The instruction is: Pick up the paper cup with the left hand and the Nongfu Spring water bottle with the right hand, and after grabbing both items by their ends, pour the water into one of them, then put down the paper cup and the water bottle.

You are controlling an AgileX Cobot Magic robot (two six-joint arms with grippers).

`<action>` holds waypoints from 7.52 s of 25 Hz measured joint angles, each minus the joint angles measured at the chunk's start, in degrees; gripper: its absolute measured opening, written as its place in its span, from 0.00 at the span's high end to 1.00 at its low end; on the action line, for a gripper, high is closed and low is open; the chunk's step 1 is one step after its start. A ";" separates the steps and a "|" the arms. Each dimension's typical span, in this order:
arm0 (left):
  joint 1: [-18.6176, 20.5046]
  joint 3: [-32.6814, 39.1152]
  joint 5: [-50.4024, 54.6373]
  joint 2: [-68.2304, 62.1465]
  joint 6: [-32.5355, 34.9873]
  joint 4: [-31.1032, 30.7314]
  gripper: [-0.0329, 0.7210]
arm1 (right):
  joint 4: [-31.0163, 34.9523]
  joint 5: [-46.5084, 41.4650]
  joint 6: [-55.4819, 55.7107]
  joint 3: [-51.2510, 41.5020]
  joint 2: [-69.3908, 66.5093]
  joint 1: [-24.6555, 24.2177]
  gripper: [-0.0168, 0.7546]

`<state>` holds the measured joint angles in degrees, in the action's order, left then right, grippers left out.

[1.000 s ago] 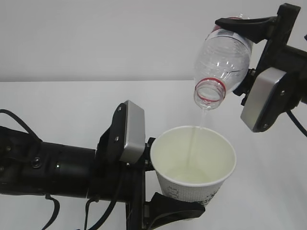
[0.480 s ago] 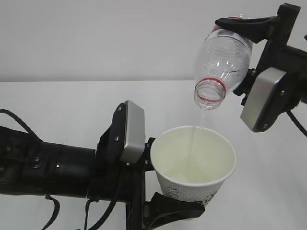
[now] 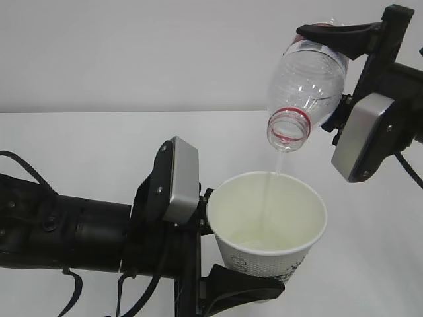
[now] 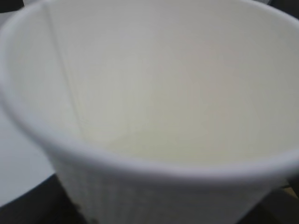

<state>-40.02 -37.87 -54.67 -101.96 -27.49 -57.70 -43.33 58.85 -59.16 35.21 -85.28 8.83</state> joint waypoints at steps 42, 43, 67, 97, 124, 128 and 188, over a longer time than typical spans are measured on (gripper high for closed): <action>0.00 0.00 -0.09 0.00 0.00 0.21 0.24 | 0.00 0.00 -1.11 0.00 0.00 0.00 0.30; 0.00 0.00 -0.09 0.00 0.00 0.21 0.24 | 0.00 0.00 -1.11 0.00 0.00 0.00 0.30; 0.00 0.00 -0.09 0.00 0.00 0.21 0.24 | 0.00 1.64 -1.11 0.00 0.00 0.00 0.30; 0.00 0.00 -0.09 0.00 0.00 1.97 0.25 | 0.00 2.21 -1.11 0.00 0.00 0.00 0.30; 0.00 0.00 -0.09 0.00 0.00 1.97 0.25 | 0.91 2.93 -2.06 0.00 0.00 0.00 0.30; 0.00 0.00 -0.09 0.00 0.00 1.97 0.25 | 1.05 2.93 -2.10 0.00 0.00 0.00 0.30; 0.00 0.00 0.01 0.00 0.00 1.87 0.26 | 1.39 2.93 -2.97 0.00 0.00 0.00 0.30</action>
<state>-40.02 -37.87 -54.66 -101.96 -27.49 -55.82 -41.94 61.79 -62.13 35.21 -85.28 8.83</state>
